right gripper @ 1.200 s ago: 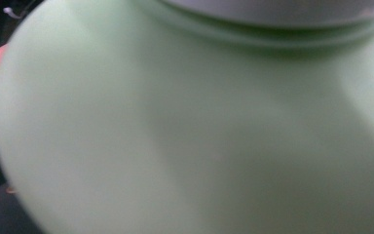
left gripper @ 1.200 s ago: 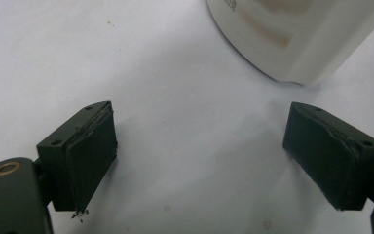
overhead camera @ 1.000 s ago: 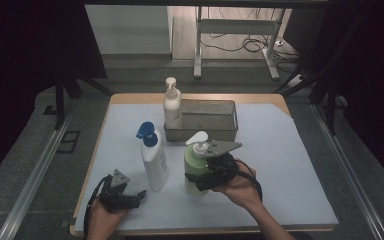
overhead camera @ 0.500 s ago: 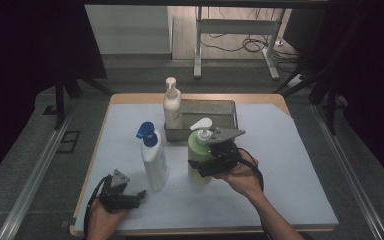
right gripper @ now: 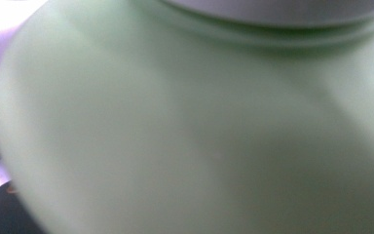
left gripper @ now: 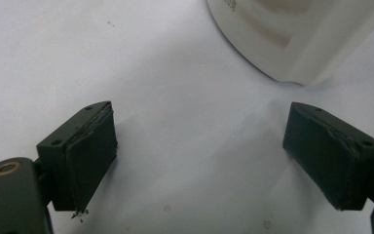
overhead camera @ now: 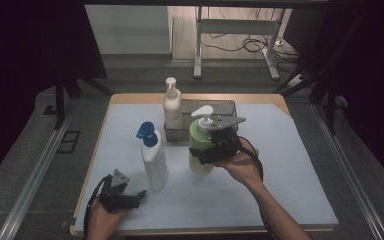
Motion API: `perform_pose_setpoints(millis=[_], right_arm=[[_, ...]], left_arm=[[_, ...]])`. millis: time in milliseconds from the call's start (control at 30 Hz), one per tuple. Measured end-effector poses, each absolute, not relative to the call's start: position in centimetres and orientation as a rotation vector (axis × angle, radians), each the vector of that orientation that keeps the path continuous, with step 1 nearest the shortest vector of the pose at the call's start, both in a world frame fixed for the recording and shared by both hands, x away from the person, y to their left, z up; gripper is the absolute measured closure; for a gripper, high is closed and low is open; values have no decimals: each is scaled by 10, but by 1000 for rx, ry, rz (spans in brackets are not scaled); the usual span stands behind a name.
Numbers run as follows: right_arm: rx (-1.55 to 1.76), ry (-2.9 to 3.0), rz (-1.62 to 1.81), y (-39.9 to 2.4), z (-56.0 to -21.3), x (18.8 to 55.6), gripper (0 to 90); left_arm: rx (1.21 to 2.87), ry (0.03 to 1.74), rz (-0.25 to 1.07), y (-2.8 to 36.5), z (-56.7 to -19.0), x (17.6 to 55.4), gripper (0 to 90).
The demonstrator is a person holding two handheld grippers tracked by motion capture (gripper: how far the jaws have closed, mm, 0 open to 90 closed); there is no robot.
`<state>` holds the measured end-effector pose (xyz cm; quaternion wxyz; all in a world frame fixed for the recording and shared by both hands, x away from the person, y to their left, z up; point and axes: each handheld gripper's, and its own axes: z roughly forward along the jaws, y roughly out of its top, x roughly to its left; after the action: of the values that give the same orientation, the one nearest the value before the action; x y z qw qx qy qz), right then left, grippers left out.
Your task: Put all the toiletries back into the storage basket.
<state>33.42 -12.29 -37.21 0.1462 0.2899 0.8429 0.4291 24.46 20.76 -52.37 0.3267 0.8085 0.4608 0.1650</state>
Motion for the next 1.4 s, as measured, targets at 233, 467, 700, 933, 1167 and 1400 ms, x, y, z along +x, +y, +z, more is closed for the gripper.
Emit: perform_pose_setpoints(millis=[233,467,700,933,1167,1400], right_arm=[[852,2404,1238,-121,-362,345,119],[857,2382,1232,-118,-353,357,119],[881,2352,1231,-114,-342,368,119],[907,2320,1227,-111,-334,381,119],[947,2288,1219,-111,-333,397,120],[984,2262,1213,-108,-337,412,120]], left_arm=[[2118,1207,432,208,-524,245,122],[2119,1207,432,208,-524,245,122],[2119,1207,431,208,-524,245,122],[2119,1208,430,208,-524,245,122],[2118,1207,432,208,-524,245,122],[2118,1207,431,208,-524,245,122]])
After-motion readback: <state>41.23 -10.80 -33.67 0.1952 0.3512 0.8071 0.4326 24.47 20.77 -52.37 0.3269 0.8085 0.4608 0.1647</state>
